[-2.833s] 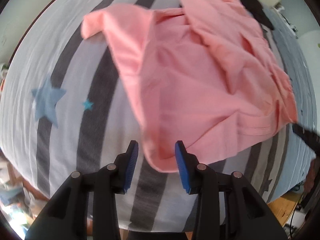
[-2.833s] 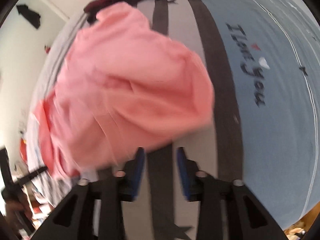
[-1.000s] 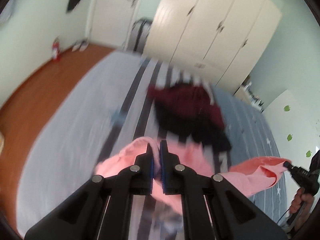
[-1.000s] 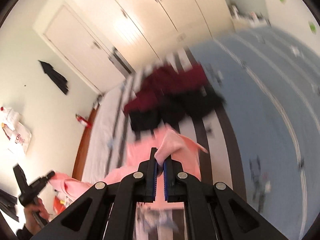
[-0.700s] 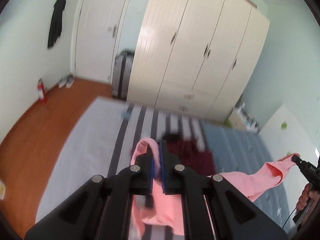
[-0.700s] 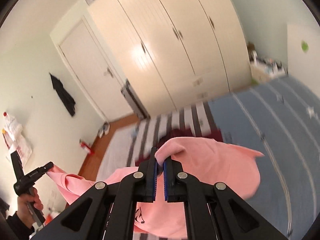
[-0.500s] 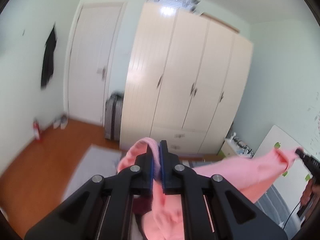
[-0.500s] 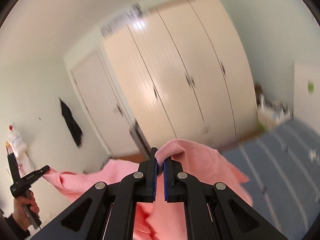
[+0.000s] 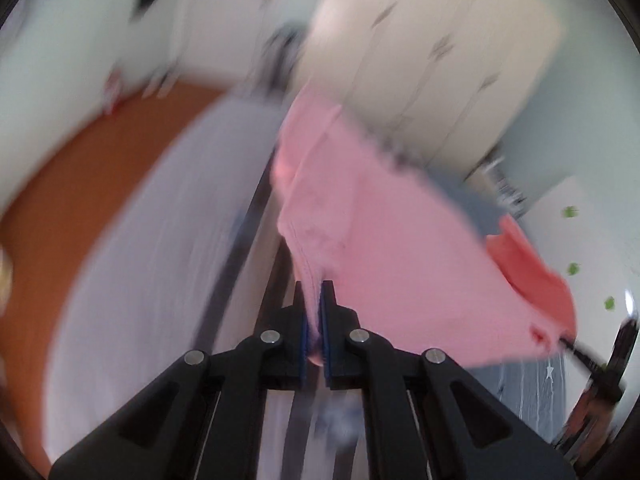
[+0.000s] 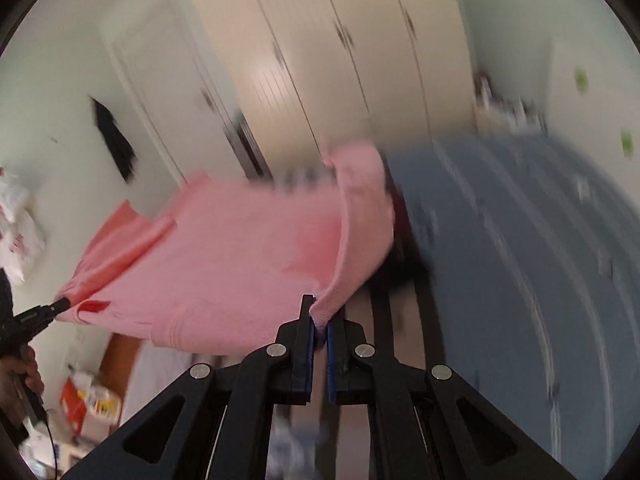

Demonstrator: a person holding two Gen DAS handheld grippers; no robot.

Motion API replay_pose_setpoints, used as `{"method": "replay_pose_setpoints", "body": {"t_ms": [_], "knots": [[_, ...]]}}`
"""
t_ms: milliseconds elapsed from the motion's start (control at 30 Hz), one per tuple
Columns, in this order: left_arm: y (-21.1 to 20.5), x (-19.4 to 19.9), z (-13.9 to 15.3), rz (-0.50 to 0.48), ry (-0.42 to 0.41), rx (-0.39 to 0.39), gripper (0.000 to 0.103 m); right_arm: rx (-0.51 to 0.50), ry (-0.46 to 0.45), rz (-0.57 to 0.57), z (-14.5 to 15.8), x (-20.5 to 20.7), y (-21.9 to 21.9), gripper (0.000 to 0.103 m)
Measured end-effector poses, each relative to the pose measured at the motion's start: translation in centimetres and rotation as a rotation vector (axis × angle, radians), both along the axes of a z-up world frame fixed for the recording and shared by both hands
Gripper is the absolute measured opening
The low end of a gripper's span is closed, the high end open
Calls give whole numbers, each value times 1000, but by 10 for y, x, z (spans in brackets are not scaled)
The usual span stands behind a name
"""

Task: Fold clothes
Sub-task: 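Lift the pink shirt up with both tools and shake it out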

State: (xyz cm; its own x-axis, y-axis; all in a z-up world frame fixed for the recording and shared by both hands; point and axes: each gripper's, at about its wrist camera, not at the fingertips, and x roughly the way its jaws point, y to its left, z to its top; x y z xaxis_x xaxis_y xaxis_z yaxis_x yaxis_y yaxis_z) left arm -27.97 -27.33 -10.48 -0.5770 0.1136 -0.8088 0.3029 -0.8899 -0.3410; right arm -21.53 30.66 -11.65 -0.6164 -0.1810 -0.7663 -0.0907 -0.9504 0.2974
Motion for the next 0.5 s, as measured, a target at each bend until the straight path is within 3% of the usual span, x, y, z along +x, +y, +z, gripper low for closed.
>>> {"method": "replay_pose_setpoints", "body": {"t_ms": [133, 233, 367, 500], "knots": [[3, 70, -145, 85, -263, -21, 4, 6, -309, -31, -156, 62, -13, 4], [7, 108, -205, 96, -369, -33, 4, 55, -467, -6, -244, 98, -26, 4], [17, 141, -239, 59, -405, -77, 4, 67, -546, -2, -302, 126, -26, 4], [16, 166, -246, 92, -404, -72, 4, 69, -542, 36, -314, 143, -24, 4]]}}
